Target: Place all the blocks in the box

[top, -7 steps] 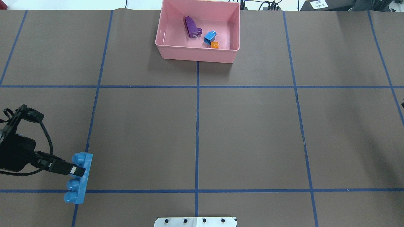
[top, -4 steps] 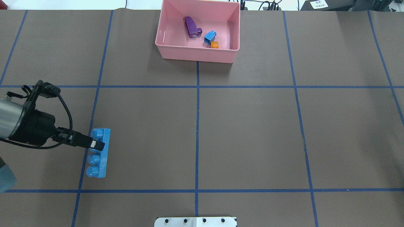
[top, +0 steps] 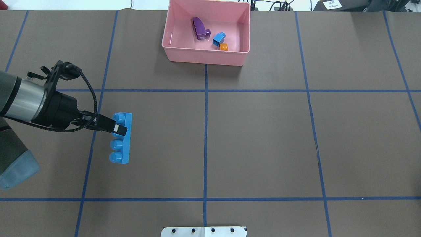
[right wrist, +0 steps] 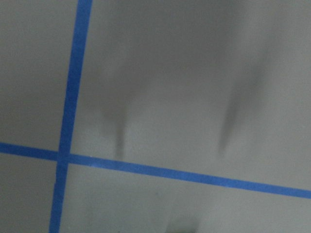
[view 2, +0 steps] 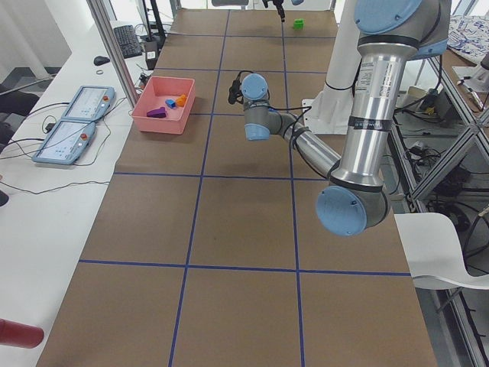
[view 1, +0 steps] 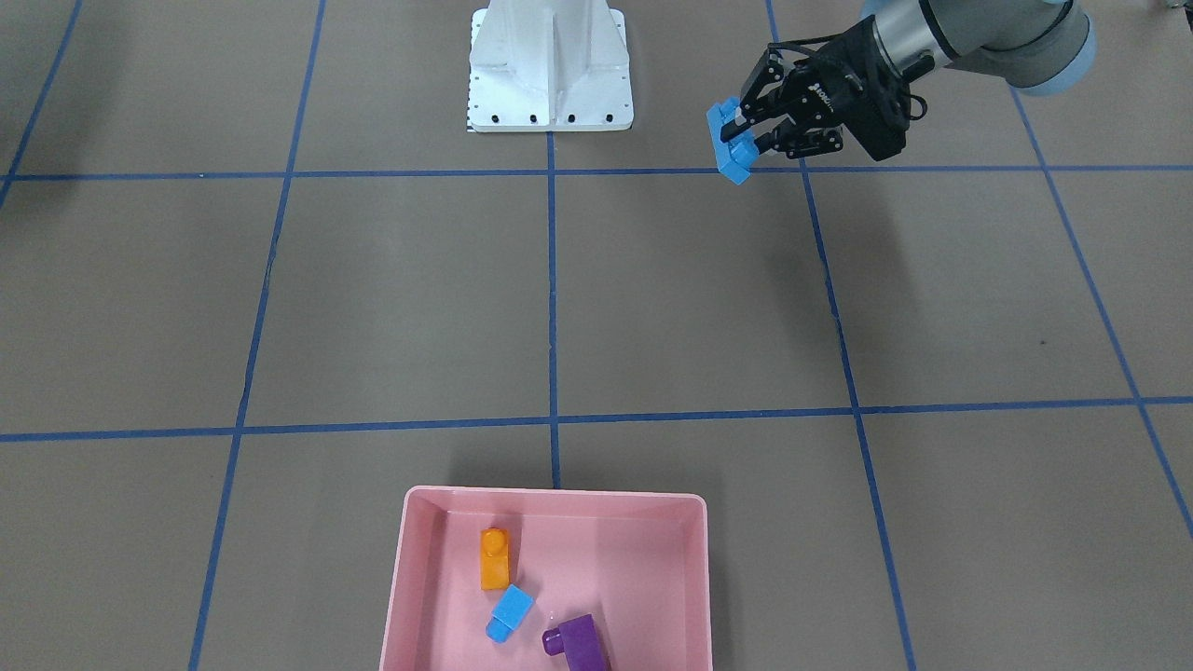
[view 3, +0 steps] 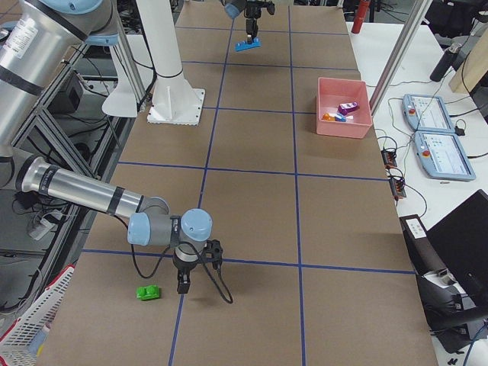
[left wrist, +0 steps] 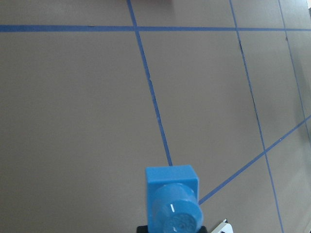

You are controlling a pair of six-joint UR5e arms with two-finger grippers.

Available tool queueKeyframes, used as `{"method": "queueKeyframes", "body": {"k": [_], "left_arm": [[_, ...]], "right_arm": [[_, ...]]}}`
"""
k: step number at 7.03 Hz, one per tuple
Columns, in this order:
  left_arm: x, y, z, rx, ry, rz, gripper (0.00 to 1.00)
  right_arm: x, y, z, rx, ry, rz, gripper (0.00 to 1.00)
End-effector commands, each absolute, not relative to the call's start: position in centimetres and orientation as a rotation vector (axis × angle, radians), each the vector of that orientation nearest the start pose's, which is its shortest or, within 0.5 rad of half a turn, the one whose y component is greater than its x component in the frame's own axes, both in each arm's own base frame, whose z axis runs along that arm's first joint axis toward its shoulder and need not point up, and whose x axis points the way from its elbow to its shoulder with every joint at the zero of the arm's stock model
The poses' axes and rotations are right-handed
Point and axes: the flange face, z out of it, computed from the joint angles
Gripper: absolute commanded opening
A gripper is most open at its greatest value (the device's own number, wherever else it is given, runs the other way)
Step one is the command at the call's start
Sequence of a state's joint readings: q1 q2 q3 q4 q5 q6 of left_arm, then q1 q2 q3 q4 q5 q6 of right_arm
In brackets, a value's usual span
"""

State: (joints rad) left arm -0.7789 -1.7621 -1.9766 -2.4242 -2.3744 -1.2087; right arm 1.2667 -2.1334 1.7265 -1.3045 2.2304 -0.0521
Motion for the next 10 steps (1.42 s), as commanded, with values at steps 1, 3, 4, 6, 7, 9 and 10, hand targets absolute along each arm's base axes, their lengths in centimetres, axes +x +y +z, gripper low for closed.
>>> {"method": "queueKeyframes", "body": {"k": [1,3,4,6,7,9,10], "left_arm": [[31.8,-40.3,25.1,0.208,1.476,0.227,0.0],[32.5,-41.2,24.3,0.214,1.468,0.216,0.0],[32.8,-41.5,23.7,0.212,1.462,0.209,0.0],[33.6,-42.5,22.0,0.227,1.454,0.195,0.0],[33.8,-42.7,21.9,0.226,1.453,0.194,0.0],[34.1,-42.9,21.7,0.227,1.454,0.195,0.0],[34.8,-43.6,20.7,0.237,1.46,0.198,0.0]], "right_arm": [[0.3,-20.9,79.4,-0.273,-0.693,-0.286,1.0],[0.5,-19.0,82.2,-0.307,-0.718,-0.278,1.0],[0.9,-17.4,84.6,-0.296,-0.743,-0.279,1.0],[0.8,-16.7,85.3,-0.308,-0.777,-0.263,1.0],[0.9,-16.4,85.5,-0.316,-0.776,-0.261,1.0],[1.2,-15.6,86.4,-0.338,-0.771,-0.248,0.74],[1.4,-14.9,86.7,-0.344,-0.771,-0.248,0.01]]}}
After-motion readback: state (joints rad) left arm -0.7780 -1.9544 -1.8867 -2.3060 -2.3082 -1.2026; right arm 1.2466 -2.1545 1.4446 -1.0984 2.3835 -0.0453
